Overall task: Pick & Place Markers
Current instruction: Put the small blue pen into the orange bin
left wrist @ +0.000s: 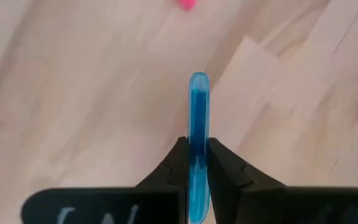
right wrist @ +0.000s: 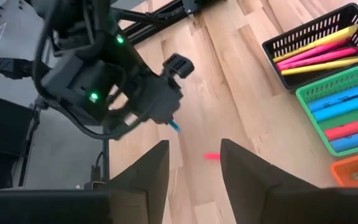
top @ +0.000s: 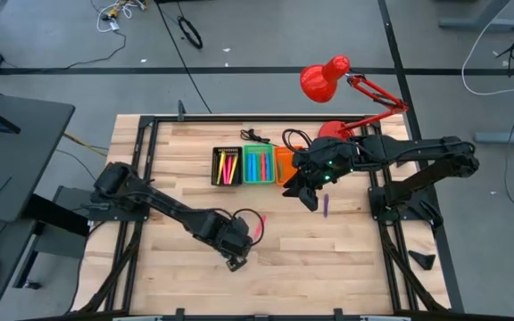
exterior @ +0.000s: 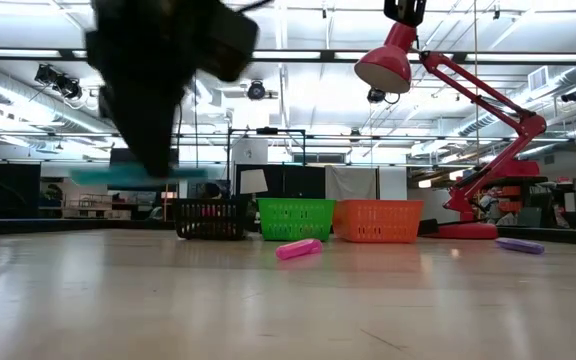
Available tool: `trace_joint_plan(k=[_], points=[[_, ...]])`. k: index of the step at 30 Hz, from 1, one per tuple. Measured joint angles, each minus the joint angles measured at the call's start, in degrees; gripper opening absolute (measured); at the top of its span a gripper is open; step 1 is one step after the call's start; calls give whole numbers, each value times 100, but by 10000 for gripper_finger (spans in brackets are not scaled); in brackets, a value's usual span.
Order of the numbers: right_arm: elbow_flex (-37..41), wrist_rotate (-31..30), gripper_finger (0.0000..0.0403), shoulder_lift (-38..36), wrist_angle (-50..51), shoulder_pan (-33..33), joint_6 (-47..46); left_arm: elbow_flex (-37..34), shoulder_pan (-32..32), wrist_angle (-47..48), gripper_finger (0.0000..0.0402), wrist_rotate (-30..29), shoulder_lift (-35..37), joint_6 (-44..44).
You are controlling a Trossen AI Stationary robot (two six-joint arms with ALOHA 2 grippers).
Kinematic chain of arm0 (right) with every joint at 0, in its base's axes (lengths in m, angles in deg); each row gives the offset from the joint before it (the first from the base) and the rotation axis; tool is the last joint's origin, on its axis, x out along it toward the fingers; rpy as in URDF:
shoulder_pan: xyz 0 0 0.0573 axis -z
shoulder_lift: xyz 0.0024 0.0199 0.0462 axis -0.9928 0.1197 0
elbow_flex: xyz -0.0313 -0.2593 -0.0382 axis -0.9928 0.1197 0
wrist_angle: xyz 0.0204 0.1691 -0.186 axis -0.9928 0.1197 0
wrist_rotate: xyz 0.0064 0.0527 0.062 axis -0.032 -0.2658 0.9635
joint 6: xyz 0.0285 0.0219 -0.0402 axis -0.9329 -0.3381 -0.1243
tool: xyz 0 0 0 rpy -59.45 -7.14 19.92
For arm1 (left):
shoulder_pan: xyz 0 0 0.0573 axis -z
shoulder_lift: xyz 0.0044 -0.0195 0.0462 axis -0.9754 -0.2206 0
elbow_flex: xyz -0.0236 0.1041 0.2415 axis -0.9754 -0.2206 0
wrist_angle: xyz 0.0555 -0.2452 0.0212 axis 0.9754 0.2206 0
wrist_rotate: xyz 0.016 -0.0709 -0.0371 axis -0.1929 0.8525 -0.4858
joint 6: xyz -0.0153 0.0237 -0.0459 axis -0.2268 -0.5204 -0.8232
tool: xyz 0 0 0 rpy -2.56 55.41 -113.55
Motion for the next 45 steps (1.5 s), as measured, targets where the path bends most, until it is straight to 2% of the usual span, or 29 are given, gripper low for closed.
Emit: trace_joint_plan(k=[5, 9, 13, 19, 29, 34, 39, 45], points=[[0, 0, 143, 0, 2, 0, -40, 223, -49, 748, 32, -171, 469, 773], [0, 1, 143, 2, 0, 0, -253, 445, -88, 1263, 32, -550, 685, 1442], [0, 2, 143, 2, 0, 0, -1026, 687, -147, 1543, 32, -1004, 872, 2326], [0, 76, 143, 2, -122, 10, -2542, 1274, -195, 1741, 32, -1903, 916, 4115], [0, 1729, 143, 2, -494, 233, -4551, 2283, -195, 1610, 32, -3698, 914, 6455], [0, 1969, 143, 2, -1058, 308, -5286, 2649, -175, 1285, 32, -4266, 916, 7331], [0, 2055, 143, 2, -1777, 483, -5779, 2816, -69, 731, 32, -4554, 917, 8201], [1, 2096, 143, 15, -2056, 609, -6210, 2817, 88, -55, 32, -4821, 914, 9354]])
